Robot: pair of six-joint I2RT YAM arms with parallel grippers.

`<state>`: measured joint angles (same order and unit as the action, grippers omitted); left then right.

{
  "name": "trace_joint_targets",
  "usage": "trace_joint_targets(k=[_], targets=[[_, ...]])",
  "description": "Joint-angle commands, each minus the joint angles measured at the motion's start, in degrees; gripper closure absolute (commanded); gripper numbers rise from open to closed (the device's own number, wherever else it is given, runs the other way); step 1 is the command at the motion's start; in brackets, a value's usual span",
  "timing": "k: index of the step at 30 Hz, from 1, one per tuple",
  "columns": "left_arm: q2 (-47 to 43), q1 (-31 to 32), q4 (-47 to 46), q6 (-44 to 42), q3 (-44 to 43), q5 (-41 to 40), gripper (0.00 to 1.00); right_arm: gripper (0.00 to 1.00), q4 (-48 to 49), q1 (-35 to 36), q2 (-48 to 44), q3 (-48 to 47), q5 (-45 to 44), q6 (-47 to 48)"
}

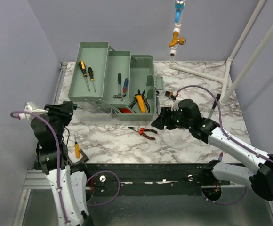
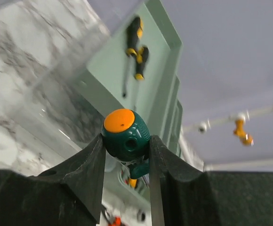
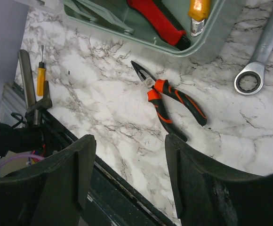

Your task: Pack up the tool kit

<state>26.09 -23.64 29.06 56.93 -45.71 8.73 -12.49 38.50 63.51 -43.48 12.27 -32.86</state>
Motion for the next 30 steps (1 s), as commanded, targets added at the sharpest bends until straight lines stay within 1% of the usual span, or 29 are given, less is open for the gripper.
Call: trace_joint_targets(k=[1,6,8,9,10,12,13,15,19,22,26,28,30], targets=[[7.68,15.60,-3.81,-11.24,-10.77,1.98,1.00,0.34,0.75,-0.18,-3.43,2.08,-3.80,-1.67],[20.21,30.79,-1.61,-17.31,-22.61,1.57,1.00,0.35,0.17,-0.20,-7.63,4.77,-8.19,-3.43],[24.72,37.00,0.47,-20.65,-27.17,-3.05,1.00,0.35,-0.56,-0.18,-9.66,6.07,-10.62,-4.52],[26.94,39.77,2.00,-22.42,-29.43,-6.68,1.00,0.35,-0.98,-0.18,-10.87,6.75,-11.38,-5.03],[30.31,42.78,4.88,-24.64,-32.91,-11.27,1.00,0.35,-1.34,-0.18,-11.88,7.44,-11.96,-5.40],[37.65,46.85,12.11,-27.21,-40.89,-18.54,1.00,0.35,-1.66,-0.18,-14.23,9.25,-13.16,-6.16],[40.87,48.37,15.03,-28.36,-43.85,-20.28,1.00,0.35,-1.79,-0.19,-15.40,9.92,-13.86,-6.40],[47.20,50.28,17.73,-30.50,-49.80,-21.78,1.00,0.35,-2.41,-0.18,-17.34,10.98,-15.04,-6.78],[56.69,53.26,19.22,-34.65,-56.69,-27.76,1.00,0.36,-5.03,-0.18,-19.55,11.03,-17.68,-6.55],[63.25,53.78,22.61,-36.72,-62.68,-31.88,1.00,0.36,-7.44,-0.18,-20.38,10.15,-19.76,-5.93],[73.01,53.78,28.18,-39.55,-72.25,-34.11,1.00,0.36,-8.77,-0.18,-21.57,9.74,-21.85,-5.59],[76.93,53.78,29.82,-40.61,-75.53,-34.28,1.00,0.36,-8.57,-0.18,-22.14,10.35,-22.15,-5.88],[79.72,53.78,29.75,-41.46,-76.42,-35.26,1.00,0.36,-7.90,-0.18,-22.37,11.33,-22.02,-6.40]])
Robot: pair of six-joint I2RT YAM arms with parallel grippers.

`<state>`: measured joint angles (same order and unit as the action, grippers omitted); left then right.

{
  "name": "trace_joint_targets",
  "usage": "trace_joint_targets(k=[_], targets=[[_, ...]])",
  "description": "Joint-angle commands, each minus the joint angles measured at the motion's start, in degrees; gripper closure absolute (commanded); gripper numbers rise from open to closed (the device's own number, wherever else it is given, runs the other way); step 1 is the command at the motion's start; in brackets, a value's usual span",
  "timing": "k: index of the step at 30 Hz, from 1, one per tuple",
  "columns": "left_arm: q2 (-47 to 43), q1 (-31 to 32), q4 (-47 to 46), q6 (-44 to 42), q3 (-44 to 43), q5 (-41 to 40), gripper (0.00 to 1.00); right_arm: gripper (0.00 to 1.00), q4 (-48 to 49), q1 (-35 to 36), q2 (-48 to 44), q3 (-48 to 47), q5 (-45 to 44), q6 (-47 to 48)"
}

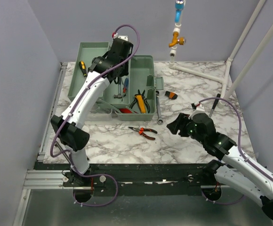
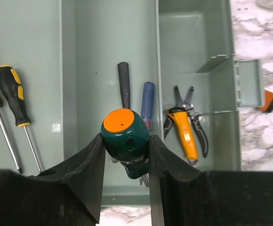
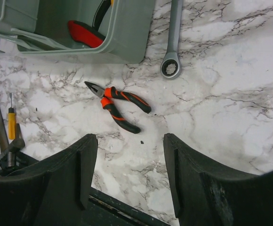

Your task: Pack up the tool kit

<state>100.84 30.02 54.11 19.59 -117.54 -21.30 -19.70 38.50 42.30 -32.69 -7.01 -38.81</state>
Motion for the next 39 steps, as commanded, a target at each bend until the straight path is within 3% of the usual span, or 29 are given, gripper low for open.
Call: trace_joint_targets(k=[1,4,12,16,20,22,25,29,33,39], targets=[[6.14,0.06,4.39,-4.74,-4.53,-5.61,1.00,0.36,-0.16,-0.18,-1.05,1.04,-2.23,-0.70],[10.62,-0.14,5.57,-5.07,-5.76,-8.57,1.00,0.35,1.78,-0.19,0.61,2.86,2.12,0.45],[18.65,-2.31,8.88,-5.74,-9.98,-6.46,0.94,0.31,2.42,-0.16,10.21,2.55,8.70,3.60],[18.93,-2.79,8.84,-5.36,-10.17,-4.27,0.77,0.15,4.14,-0.18,16.06,2.12,13.74,5.03],[18.55,-2.86,9.86,-5.62,-10.93,-3.14,0.52,0.24,5.75,-0.10,21.06,1.05,15.44,7.23],[17.64,-2.82,10.55,-5.66,-11.32,-3.13,0.46,0.25,7.66,-0.10,22.29,1.16,16.28,7.98],[14.15,-2.49,9.63,-6.05,-10.10,-3.17,0.29,0.26,11.57,0.11,24.53,1.14,18.44,9.20],[6.29,-1.75,4.97,-6.62,-4.51,1.40,0.18,0.26,16.16,2.89,28.12,0.86,14.72,10.38],[-3.06,0.45,1.79,-5.64,2.71,2.88,0.16,0.34,19.14,5.94,31.88,-0.32,9.84,11.75],[-20.79,2.99,-6.14,-2.55,20.44,9.48,0.15,0.35,25.45,10.18,34.64,-0.70,6.10,15.31]])
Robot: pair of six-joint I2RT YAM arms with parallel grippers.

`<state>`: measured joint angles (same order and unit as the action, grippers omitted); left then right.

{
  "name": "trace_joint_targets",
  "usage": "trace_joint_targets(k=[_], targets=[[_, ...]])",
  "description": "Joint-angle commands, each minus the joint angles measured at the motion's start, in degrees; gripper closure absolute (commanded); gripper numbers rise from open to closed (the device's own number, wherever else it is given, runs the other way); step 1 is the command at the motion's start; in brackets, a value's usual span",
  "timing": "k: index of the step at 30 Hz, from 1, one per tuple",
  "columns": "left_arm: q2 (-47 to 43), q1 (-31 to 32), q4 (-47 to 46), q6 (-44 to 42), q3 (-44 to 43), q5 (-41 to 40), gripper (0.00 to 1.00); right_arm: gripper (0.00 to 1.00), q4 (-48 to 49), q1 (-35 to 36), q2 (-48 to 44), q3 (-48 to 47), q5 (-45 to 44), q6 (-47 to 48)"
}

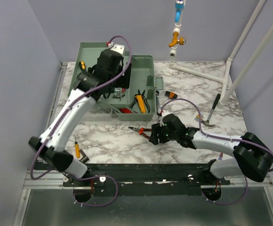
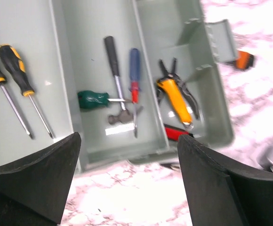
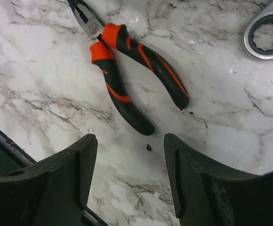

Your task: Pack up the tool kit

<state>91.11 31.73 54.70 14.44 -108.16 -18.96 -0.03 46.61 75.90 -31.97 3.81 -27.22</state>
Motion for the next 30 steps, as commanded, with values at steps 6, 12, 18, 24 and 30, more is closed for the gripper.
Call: trace_joint_targets(k=[6,12,18,24,30], targets=[[-27.45,1.23,-9.74,4.46,24.69,10.93,0.14,0.36,5.15,2.92,4.96,-2.78,-4.19,7.28],[-37.66,1.13,-6.77,4.14,32.09,10.80,0.14,0.38,3.69,5.42,11.63,-6.41,-9.82,8.88],[-46.57,1.05,-6.95,6.05,41.41,12.46,0.14,0.46,2.28,9.74,14.83,-7.69,-13.98,9.41],[-52.47,1.04,-6.50,6.91,47.90,14.62,0.14,0.74,-0.67,11.56,15.82,-9.40,-14.46,8.65],[-54.75,1.04,-5.51,7.51,50.48,14.69,0.14,0.96,-5.17,15.17,17.79,-11.39,-15.84,8.12]])
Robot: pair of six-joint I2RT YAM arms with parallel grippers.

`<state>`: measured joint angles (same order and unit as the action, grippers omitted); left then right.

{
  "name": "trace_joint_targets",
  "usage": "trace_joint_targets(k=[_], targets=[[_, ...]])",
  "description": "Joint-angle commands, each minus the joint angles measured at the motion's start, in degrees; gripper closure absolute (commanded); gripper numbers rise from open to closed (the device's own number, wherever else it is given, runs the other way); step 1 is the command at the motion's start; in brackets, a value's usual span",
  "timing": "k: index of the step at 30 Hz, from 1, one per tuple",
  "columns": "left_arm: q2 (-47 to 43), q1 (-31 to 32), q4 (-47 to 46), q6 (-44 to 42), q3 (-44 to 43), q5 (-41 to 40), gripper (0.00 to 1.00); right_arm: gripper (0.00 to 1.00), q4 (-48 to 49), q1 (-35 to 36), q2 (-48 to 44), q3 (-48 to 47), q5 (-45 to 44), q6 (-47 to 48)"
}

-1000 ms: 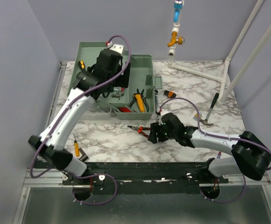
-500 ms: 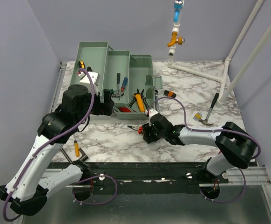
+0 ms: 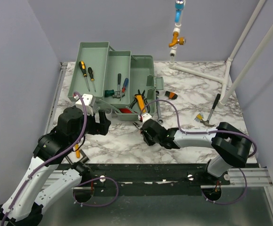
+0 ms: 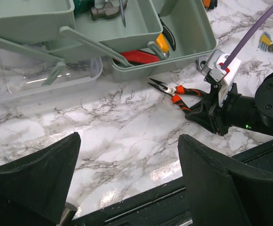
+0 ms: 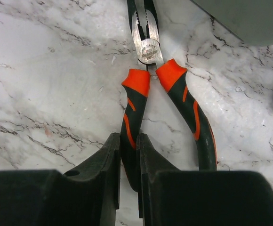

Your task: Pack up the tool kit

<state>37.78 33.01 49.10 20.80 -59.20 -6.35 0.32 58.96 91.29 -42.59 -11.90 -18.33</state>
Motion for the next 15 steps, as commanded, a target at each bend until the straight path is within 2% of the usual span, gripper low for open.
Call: trace_joint_targets(k=[1,6,11,15], targets=[[-1.68,-0.23,-0.18,1.17,1.92,2.69,0.14,0.99,-6.21,3.71,2.33,-0.98,-0.01,-0.90],[-2.46,-0.28,-0.29,1.00,2.38,3.09,0.14,0.99,-8.24,6.11,-4.35,-0.54,3.58,-1.91],[-2.68,-0.23,1.00,1.20,1.88,1.29,0.15,0.99,-12.57,6.10,-19.10,-0.46,8.26,-3.95],[-4.25,-0.33,0.43,1.55,2.25,0.82,0.15,0.99,-15.35,6.15,-28.21,-3.17,4.93,-6.34]])
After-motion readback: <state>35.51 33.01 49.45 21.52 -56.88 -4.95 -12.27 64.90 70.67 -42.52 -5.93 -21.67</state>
